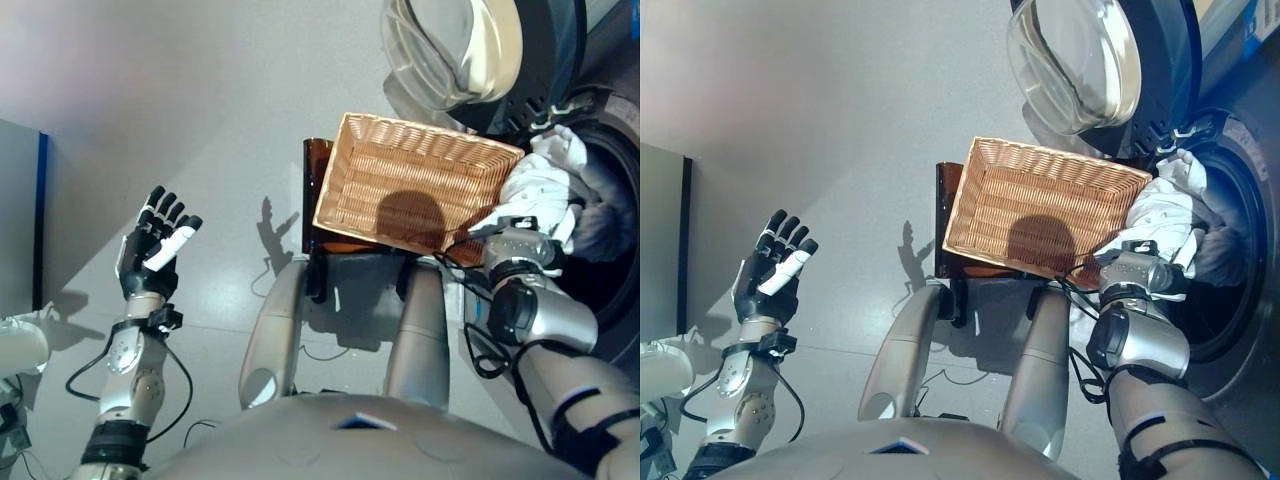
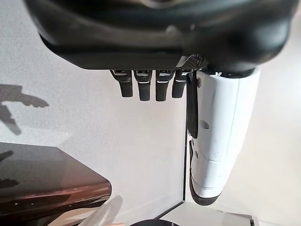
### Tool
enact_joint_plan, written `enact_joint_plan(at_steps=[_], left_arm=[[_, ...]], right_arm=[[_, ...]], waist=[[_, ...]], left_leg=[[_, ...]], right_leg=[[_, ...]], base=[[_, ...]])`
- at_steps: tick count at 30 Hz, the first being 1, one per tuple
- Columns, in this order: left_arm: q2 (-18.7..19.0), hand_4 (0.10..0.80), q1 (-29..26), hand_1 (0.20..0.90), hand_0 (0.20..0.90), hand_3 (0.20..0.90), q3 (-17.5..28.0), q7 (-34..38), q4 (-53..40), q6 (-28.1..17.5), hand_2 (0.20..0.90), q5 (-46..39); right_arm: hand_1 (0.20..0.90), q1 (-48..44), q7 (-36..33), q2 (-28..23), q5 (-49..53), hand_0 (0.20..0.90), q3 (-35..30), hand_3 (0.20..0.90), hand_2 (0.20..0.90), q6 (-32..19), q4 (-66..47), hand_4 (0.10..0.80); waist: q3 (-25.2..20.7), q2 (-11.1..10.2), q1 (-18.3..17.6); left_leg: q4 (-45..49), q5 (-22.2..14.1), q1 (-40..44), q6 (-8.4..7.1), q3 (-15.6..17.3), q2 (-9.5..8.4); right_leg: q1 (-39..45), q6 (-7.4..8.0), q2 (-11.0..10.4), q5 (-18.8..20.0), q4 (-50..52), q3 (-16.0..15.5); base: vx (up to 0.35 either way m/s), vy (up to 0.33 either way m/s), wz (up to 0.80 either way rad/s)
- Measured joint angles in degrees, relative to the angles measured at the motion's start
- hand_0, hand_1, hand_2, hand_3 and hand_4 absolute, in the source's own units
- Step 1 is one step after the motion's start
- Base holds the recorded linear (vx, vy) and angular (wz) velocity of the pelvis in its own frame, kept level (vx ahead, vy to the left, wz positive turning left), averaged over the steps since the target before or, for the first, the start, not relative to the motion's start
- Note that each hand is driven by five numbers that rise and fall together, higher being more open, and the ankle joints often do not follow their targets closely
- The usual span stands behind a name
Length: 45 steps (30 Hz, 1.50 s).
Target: Pick up the clothes and place them into the washing machine
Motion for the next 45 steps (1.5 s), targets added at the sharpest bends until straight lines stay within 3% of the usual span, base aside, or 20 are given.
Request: enact_joint_plan(at_steps=[13, 33, 37, 38, 41, 45], left_arm=[[0.78, 0.800, 0.13, 0.900, 0.900, 0.900, -0.14, -0.72, 0.09, -0.02, 0.900, -0.22], [1.23, 0.800, -0.22, 0.900, 0.900, 0.900, -0.22, -0.60, 0.02, -0.05, 0.900, -1.17], [1.46, 0.800, -0.33, 0.900, 0.900, 0.900, -0.20, -0.68, -0.11, -0.07, 0.900, -1.19], [1.70, 0.800, -0.36, 0.900, 0.900, 0.900, -0.19, -0.75, -0.14, -0.07, 0.900, -1.18], [2.02, 0.800, -0.12, 0.900, 0.900, 0.900, -0.08, -0.55, -0.19, -0.11, 0.900, -1.25], [2.06, 0.800, -0.11, 0.900, 0.900, 0.900, -0.09, -0.76, -0.14, -0.16, 0.900, -1.28]], right_arm=[[0.200, -2.71, -6.53, -16.17, -0.82, 0.200, -3.05, 0.200, 0.200, -1.97, -0.20, 0.300], [0.200, -4.54, -9.28, -16.08, -2.27, 0.200, -3.78, 0.200, 0.200, -8.29, 0.29, 0.300], [0.200, -4.45, -10.16, -16.03, -2.27, 0.200, -4.68, 0.200, 0.200, -8.23, 0.83, 0.300], [0.200, -4.24, -10.26, -16.02, -2.25, 0.200, -5.43, 0.200, 0.200, -8.19, 0.86, 0.300], [0.200, -4.15, -10.93, -16.04, -2.34, 0.200, -5.85, 0.200, 0.200, -8.21, 0.66, 0.300], [0.200, -4.07, -11.50, -16.04, -2.93, 0.200, -5.81, 0.200, 0.200, -8.18, 0.07, 0.300]], waist=[[0.06, 0.99, 0.73], [2.30, 0.82, -0.52], [2.31, 0.80, -0.74], [2.29, 0.83, -0.60], [2.34, 0.75, -0.65], [2.34, 0.76, -0.61]], left_leg=[[-2.20, 0.92, 0.53, 0.33, 0.92, -0.74], [-1.90, 0.67, 0.88, 0.45, 1.81, -0.67], [-1.45, -0.32, 1.18, 1.20, 1.74, -0.58], [-1.32, 0.10, 1.22, 0.62, 1.62, -0.56], [-1.30, -0.16, 1.25, 0.88, 1.71, -0.61], [-0.88, -0.39, 1.31, 0.99, 2.41, -0.58]], right_leg=[[-0.28, 0.35, -0.53, -0.93, -0.01, 0.50], [-0.25, 0.46, -0.51, -0.67, -0.10, 1.27], [0.31, 0.60, -0.61, -1.63, 0.19, 1.00], [0.40, 0.89, -0.55, -0.99, 0.17, 1.14], [0.36, 0.58, -0.50, -1.23, 0.13, 1.33], [0.19, 1.31, -0.54, -0.78, 0.23, 1.88]], base=[[-0.004, -0.039, 0.06], [0.001, 0.000, -0.01], [0.024, -0.002, 0.01], [0.000, 0.000, 0.00], [-0.034, 0.010, -0.01], [-0.023, 0.026, -0.05]])
